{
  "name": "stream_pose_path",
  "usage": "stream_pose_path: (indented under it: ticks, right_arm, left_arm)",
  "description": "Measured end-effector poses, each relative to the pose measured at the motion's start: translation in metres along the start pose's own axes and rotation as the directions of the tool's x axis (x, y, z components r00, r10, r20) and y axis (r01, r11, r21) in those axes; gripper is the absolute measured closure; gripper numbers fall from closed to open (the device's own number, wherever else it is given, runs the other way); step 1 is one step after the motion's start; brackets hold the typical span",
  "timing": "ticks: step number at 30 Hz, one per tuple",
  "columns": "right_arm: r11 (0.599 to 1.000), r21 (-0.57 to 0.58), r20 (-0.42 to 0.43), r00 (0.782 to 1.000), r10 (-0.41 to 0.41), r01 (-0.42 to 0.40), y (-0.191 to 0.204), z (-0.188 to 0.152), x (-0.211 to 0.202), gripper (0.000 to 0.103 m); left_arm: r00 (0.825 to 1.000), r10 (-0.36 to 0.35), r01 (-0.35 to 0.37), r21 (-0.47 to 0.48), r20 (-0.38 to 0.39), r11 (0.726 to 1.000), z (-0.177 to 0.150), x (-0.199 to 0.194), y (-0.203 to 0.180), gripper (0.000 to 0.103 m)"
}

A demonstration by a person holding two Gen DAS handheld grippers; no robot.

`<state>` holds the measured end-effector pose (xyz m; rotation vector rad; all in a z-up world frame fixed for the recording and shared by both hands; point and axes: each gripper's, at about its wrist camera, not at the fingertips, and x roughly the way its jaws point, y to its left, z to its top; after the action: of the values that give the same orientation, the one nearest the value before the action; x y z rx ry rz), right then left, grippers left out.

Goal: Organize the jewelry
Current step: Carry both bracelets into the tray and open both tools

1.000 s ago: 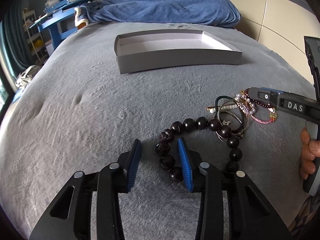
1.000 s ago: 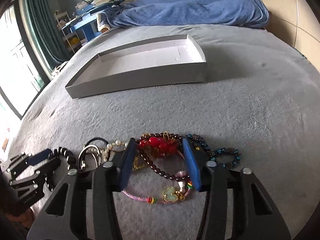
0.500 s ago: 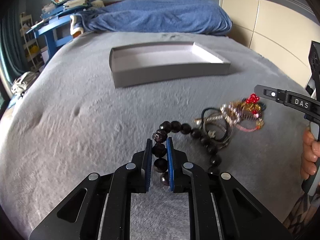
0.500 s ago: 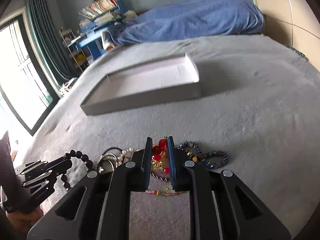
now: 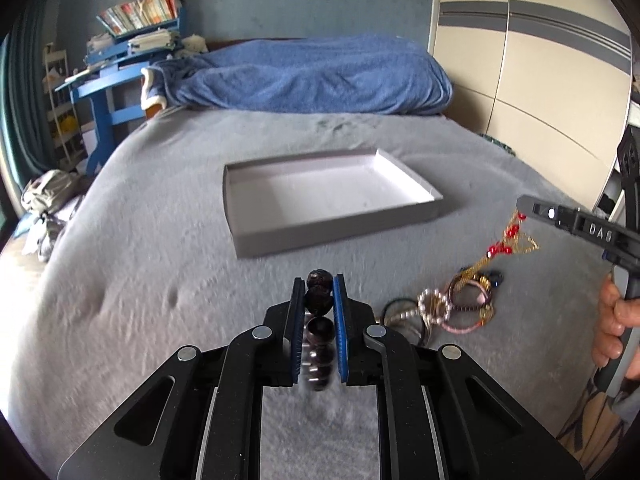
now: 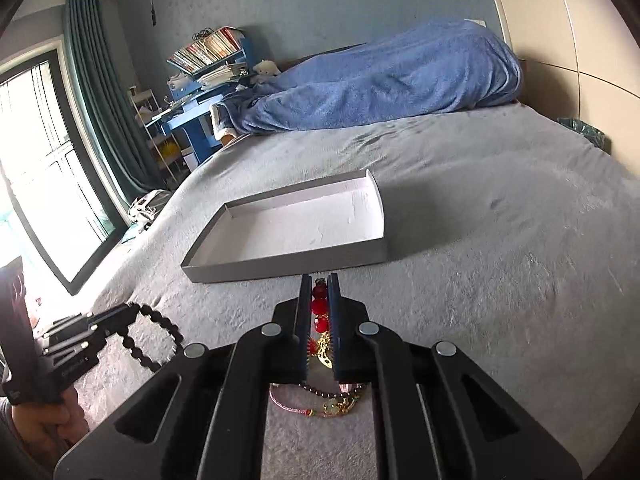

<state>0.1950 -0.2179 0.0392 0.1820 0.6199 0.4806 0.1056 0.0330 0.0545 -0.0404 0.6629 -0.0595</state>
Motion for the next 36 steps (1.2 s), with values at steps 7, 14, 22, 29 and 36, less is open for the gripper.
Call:
stream_pose_path:
  ticks: [7,14,22,29,36]
  right_arm:
    - [1.0,0.008,0.024,1.0,0.007,-0.007,0.0,0.003,-0.006,0.096]
    - [0.998,-0.05,0.121,0.992,0.04,-0.034,0.018,0.042,-0.033,0.096]
    - [0.995,-0.085,0.137,0.988,0.067,-0.055,0.026,0.076,-0.028,0.096]
    - [0.993,-0.095,0.089,0.993,0.081,-0.072,0.034,0.089,0.007,0.096]
    - [0.992,-0.106,0.035,0.996,0.077,-0.073,0.035,0.103,0.056,0.096]
  left_arm:
    - [1.0,0.009,-0.009,-0.01,0.027,1.0,0.014,-0.006,0.009,0.089]
    - [0.999,0.006,-0.006,0.003,0.054,1.0,0.028,-0.01,0.008,0.089]
    - [0.996,-0.006,0.003,0.033,0.094,0.999,0.058,-0.012,0.008,0.089]
    - [0.992,-0.029,0.026,0.032,0.121,0.999,0.096,0.001,0.008,0.089]
    - [0.991,-0.036,0.029,0.054,0.128,0.998,0.126,0.031,0.004,0.089]
